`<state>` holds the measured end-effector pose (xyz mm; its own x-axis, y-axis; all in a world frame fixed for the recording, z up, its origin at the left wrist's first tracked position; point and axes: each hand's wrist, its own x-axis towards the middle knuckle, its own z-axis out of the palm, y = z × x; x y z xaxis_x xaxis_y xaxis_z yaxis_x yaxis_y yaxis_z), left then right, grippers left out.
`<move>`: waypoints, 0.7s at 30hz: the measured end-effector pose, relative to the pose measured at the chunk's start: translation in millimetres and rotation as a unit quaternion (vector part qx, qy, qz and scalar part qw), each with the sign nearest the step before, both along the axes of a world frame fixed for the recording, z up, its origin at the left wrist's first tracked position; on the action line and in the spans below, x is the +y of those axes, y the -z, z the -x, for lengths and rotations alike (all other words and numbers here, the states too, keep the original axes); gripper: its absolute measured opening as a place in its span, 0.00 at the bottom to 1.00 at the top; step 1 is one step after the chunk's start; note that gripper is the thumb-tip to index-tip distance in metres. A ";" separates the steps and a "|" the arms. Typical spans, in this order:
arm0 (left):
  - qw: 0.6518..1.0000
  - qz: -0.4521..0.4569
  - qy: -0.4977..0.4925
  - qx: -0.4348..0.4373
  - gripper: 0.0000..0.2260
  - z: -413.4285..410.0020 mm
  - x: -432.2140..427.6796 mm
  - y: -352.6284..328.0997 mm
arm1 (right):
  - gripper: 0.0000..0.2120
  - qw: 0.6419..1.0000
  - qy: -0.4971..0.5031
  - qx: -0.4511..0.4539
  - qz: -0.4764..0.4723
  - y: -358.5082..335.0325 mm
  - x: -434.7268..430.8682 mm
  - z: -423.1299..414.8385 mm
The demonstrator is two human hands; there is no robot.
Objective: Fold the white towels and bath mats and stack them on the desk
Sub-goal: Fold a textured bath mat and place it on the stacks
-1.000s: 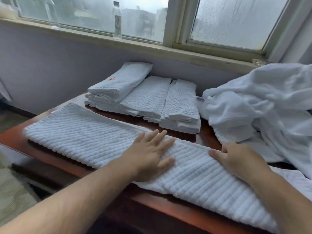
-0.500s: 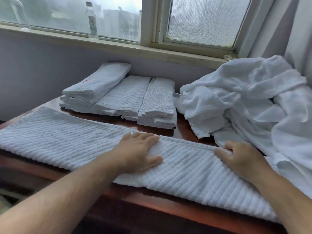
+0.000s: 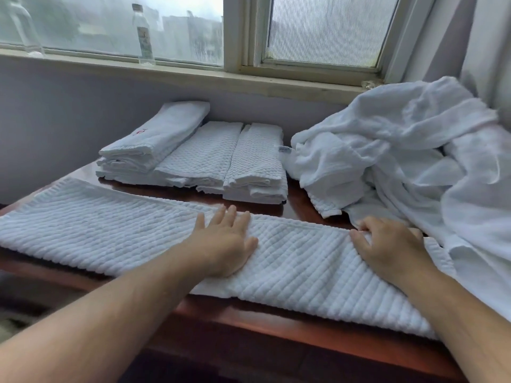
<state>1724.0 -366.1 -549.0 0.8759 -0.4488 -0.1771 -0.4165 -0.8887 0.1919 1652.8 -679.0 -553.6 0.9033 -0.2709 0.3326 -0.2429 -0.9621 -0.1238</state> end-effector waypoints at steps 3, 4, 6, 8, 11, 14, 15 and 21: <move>0.997 0.062 0.037 -0.027 0.27 2.6 -21.0 -2.5 | 0.15 0.998 0.042 0.021 0.033 -5.2 -1.5 9.0; 0.995 0.077 0.046 -0.048 0.27 0.8 -28.7 -4.5 | 0.19 0.996 0.070 0.034 0.047 -8.6 -4.3 12.2; 0.991 0.082 0.059 -0.088 0.27 -9.4 -40.5 -11.1 | 0.26 0.988 0.127 0.069 0.060 -18.0 -15.3 19.8; 0.991 0.079 0.072 -0.083 0.25 -23.9 -44.2 -17.8 | 0.30 0.983 0.161 0.084 0.034 -24.7 -30.7 29.2; 0.988 0.109 0.094 -0.053 0.14 -41.7 -42.1 -18.4 | 0.31 0.976 0.175 0.073 -0.112 -28.4 -56.8 44.3; 0.979 0.153 0.111 -0.080 0.10 -43.8 -39.2 -10.2 | 0.19 0.965 0.140 0.050 -0.216 -28.7 -66.7 55.8; 0.975 0.167 0.117 -0.093 0.11 -42.5 -37.8 -6.9 | 0.16 0.966 0.138 0.046 -0.214 -27.3 -67.0 57.2; 0.969 0.085 0.138 -0.185 0.18 -35.7 -38.1 -0.9 | 0.13 0.977 0.169 -0.018 -0.126 -5.2 -57.6 55.9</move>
<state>1759.8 -404.2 -548.2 0.7074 -0.6703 0.2241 -0.7024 -0.7020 0.1174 1596.8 -736.6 -548.3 0.7376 -0.6287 0.2464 -0.5321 -0.7659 -0.3610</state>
